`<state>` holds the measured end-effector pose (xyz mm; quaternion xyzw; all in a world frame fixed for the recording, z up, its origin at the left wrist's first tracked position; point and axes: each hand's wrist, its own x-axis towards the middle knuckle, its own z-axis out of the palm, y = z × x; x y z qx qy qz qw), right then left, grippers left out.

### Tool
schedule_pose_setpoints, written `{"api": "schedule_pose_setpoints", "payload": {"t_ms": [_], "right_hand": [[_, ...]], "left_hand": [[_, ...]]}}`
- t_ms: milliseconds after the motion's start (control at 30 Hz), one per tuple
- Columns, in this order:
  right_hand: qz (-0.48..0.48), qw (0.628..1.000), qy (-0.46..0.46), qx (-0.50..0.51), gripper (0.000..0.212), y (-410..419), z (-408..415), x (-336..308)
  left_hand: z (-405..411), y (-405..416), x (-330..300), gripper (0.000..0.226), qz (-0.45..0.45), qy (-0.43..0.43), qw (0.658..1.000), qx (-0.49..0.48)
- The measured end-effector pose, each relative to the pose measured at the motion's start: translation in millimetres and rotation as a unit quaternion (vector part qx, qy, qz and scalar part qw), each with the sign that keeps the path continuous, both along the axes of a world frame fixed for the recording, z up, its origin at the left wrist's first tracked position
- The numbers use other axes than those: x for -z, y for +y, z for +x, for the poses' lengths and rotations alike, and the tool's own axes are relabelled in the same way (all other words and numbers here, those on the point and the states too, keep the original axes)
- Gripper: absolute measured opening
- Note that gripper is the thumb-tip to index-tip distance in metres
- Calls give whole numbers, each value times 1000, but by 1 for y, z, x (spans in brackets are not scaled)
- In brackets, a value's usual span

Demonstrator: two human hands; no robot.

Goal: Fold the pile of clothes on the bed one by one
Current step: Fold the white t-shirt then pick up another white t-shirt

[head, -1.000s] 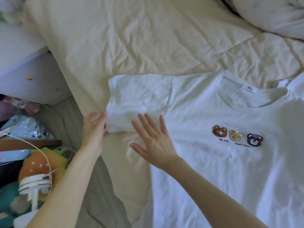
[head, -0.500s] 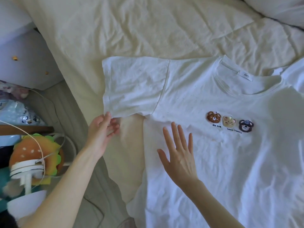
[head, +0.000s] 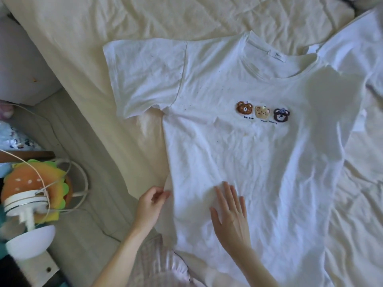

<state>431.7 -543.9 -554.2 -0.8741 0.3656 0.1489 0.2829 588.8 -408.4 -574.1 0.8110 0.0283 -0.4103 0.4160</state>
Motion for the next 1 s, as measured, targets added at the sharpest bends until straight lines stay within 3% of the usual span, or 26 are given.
{"api": "schedule_pose_setpoints", "payload": {"t_ms": [133,233,400,533,600,733,833,933,1000], "right_hand": [[22,998,29,48,52,2,-28,-10],[23,997,23,74,50,6,-61,-21],[-53,981,22,186,40,1,-137,-30],[-60,983,104,139,42,-9,-190,-28],[-69,980,122,141,45,-16,-204,-24],[-77,929,111,343,54,-32,-220,-18],[20,871,98,482,47,-47,-242,-8],[78,865,75,490,32,-53,-257,-6],[101,869,32,483,29,-53,-264,-8]], "left_hand": [[-18,14,-8,16,19,-78,996,-37],[-35,32,-19,10,30,-90,992,-77],[-52,49,-40,20,-5,-13,998,-67],[-64,71,-47,20,85,118,987,71],[-82,85,-51,13,142,112,980,79],[-111,100,-57,10,151,-9,988,-18],[-122,102,-59,18,88,-3,990,-112],[-129,104,-57,22,91,7,979,-183],[-135,104,-53,20,131,-13,977,-169]]}}
